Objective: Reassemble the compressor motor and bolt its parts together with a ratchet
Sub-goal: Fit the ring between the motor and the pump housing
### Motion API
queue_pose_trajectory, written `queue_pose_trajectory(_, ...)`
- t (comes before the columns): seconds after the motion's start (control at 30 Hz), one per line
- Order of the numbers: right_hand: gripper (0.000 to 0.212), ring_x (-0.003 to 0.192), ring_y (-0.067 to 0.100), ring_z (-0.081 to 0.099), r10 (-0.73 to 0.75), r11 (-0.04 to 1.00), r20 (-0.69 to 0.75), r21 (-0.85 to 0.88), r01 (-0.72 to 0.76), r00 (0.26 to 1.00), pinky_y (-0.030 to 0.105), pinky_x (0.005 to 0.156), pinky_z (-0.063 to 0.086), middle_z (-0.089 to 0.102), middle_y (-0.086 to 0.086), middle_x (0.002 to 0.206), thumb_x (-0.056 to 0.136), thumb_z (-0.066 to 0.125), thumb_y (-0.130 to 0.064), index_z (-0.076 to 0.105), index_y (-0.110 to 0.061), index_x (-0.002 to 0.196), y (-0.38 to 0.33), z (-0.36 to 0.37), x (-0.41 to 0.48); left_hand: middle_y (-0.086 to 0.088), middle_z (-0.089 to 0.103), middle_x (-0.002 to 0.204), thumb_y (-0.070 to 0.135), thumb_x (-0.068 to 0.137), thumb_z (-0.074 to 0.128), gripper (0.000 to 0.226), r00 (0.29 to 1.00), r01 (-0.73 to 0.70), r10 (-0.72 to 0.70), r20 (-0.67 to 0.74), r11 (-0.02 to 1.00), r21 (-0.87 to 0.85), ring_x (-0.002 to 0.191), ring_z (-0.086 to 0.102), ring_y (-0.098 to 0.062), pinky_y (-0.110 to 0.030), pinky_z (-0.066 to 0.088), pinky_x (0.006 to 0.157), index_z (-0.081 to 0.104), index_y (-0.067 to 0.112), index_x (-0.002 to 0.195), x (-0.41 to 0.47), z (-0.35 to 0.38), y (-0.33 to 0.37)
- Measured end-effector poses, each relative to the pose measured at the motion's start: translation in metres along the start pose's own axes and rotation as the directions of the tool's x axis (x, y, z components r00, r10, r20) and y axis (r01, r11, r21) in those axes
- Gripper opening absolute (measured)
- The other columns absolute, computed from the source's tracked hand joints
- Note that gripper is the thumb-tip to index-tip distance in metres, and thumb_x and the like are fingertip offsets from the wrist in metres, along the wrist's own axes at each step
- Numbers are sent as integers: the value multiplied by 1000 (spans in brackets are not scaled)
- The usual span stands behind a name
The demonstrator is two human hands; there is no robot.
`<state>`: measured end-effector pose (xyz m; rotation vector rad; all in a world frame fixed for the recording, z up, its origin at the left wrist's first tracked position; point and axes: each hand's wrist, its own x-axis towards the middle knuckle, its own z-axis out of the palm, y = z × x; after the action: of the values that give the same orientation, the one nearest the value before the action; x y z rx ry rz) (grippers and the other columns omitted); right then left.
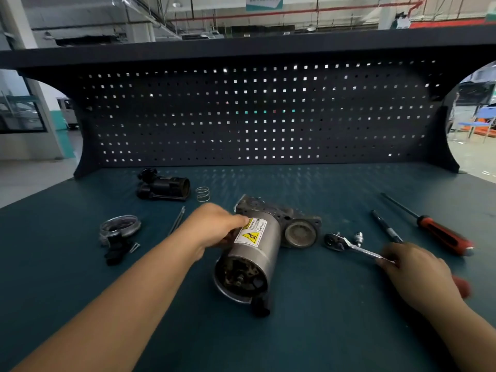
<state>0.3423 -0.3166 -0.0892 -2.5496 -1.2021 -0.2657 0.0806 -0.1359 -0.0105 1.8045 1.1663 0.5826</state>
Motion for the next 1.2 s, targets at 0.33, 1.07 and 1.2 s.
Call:
queue_pose_trajectory(0.33, 4, 99, 26, 59, 27, 1000, 14, 7, -27, 1000, 33, 74, 43, 63, 0, 100, 90, 59, -29, 62, -31, 91, -1, -3, -4, -10, 46, 122, 60, 72, 64, 77, 970, -172, 244, -12, 718, 675, 112, 49, -32, -34, 41, 86, 33, 27, 135, -48, 44, 1)
queue_pose_trajectory(1.07, 34, 81, 31, 59, 67, 997, 24, 48, -68, 997, 47, 75, 50, 59, -3, 83, 74, 75, -24, 49, -45, 74, 22, 27, 6, 7, 62, 121, 64, 82, 52, 45, 973, -230, 206, 102, 861, 454, 108, 57, -12, -24, 41, 83, 59, 40, 120, 41, -35, -23)
queue_pose_trajectory(1.2, 41, 81, 30, 60, 63, 998, 13, 26, -63, 998, 50, 73, 50, 57, -5, 81, 69, 78, -22, 46, -48, 68, 34, 39, 12, -9, 68, 84, 42, 94, 49, 38, 925, -95, 272, -266, 842, 530, 87, 63, -27, -31, 44, 67, 72, 12, 90, 93, -60, -31)
